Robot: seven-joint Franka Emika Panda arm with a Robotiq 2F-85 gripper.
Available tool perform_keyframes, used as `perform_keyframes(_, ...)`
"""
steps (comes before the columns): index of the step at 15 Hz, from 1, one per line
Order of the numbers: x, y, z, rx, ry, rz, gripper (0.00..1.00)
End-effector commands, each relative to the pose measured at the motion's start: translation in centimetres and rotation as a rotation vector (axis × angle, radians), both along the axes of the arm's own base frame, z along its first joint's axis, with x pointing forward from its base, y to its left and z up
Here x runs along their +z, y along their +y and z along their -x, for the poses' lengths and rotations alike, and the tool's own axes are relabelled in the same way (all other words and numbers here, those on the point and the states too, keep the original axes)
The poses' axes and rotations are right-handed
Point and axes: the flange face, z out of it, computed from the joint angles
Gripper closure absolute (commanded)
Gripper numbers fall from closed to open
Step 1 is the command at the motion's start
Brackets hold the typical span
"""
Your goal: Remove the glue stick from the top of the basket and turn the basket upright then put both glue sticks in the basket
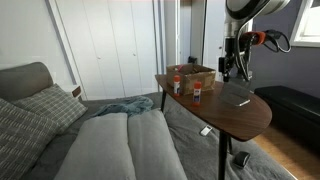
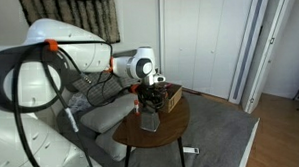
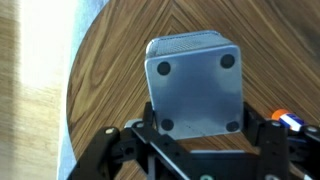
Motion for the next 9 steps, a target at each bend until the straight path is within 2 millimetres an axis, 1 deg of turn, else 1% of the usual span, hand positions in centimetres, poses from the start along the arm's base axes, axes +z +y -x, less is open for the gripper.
perform_keyframes(1, 1.1, -1.1, 2.6, 0.112, -0.158, -0.027, 0.44)
perform_keyframes(3, 0.8, -1.9, 3.5, 0.17, -0.234, -0.057, 0.44)
perform_keyframes(7, -0.8, -3.9, 5.2, 0.254, -0.374, -0.15, 0.44)
perform_keyframes(9, -1.2, -4.7, 6.1, 0.297, -0.44, -0.19, 0.44)
